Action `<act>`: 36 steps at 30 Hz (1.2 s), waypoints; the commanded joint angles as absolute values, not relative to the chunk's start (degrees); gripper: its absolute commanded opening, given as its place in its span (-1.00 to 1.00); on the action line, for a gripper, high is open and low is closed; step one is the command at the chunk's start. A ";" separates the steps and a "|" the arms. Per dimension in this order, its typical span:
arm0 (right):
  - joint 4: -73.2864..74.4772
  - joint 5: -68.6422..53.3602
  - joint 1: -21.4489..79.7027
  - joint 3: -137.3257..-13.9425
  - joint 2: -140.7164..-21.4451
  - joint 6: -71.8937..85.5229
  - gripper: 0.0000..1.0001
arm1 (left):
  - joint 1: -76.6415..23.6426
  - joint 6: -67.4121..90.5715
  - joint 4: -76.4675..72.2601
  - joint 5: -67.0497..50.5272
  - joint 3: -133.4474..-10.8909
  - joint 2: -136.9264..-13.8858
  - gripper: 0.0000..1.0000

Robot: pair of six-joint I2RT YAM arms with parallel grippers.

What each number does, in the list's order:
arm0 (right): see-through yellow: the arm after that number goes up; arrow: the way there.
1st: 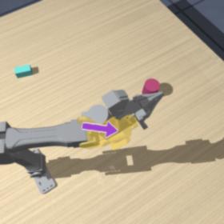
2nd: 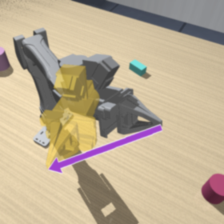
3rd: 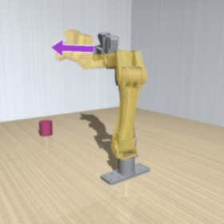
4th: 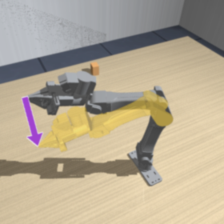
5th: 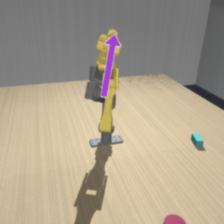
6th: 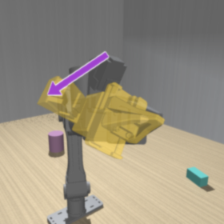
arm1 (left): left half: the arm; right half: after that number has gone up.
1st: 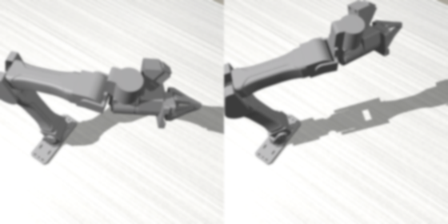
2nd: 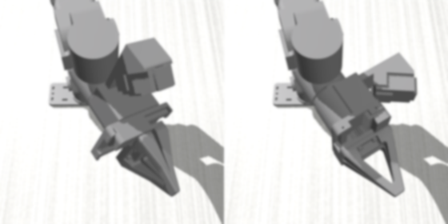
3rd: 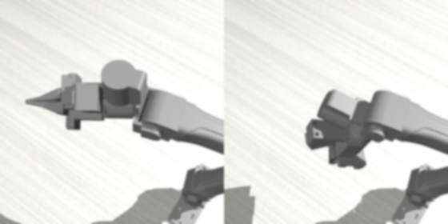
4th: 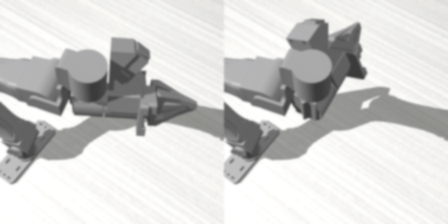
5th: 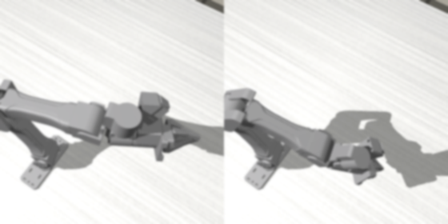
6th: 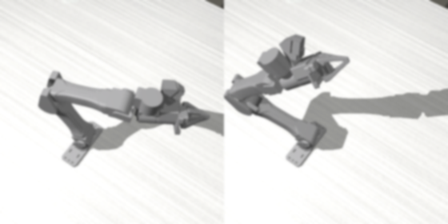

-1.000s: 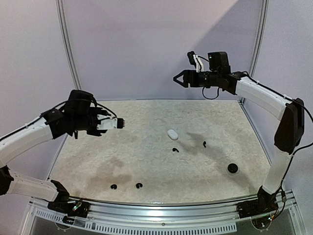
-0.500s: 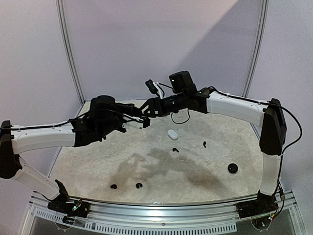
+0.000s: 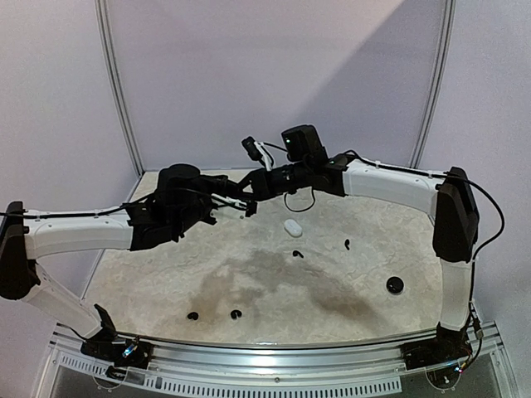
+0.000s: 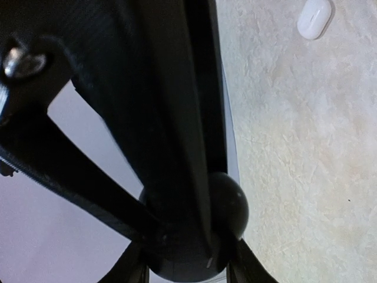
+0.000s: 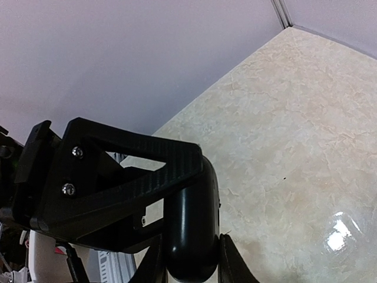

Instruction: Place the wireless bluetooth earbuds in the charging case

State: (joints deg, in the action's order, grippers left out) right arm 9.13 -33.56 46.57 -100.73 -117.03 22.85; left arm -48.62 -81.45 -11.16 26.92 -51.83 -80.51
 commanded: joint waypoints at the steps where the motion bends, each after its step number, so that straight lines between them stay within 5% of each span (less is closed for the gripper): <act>1: 8.58 -30.77 46.39 -102.17 -119.99 23.06 -0.75 | -50.73 -80.68 -13.21 25.49 -53.43 -80.62 -1.00; 4: 9.08 -29.98 46.41 -102.04 -119.46 21.85 -1.00 | -51.04 -79.71 -12.38 25.55 -53.64 -80.35 -1.00; 9: 11.27 -29.73 46.36 -101.92 -119.14 19.33 -1.00 | -51.12 -76.02 -9.53 25.99 -54.82 -80.14 -1.00; 10: 11.43 -29.97 46.33 -101.71 -118.95 18.41 -1.00 | -51.08 -74.53 -7.71 25.73 -55.42 -80.08 -0.81; 12: 10.75 -31.02 45.98 -100.87 -118.39 17.14 -1.00 | -51.07 -69.78 -3.77 25.57 -56.65 -80.02 0.67; 13: 10.35 -31.60 45.74 -100.29 -117.83 16.67 -1.00 | -50.92 -67.27 -2.12 25.42 -57.03 -79.74 0.94; 22: 10.54 -35.66 43.10 -94.00 -112.72 10.44 -1.00 | -40.74 -38.25 29.78 -7.21 -62.50 -70.89 0.98; 29: 1.88 -47.06 43.31 -80.96 -102.47 -5.82 -1.00 | -30.33 -18.95 24.09 -37.42 -58.25 -65.35 0.97; 36: 5.06 -50.21 45.48 -81.59 -98.41 -20.66 -1.00 | -27.55 -7.64 13.20 -54.21 -54.02 -67.95 0.67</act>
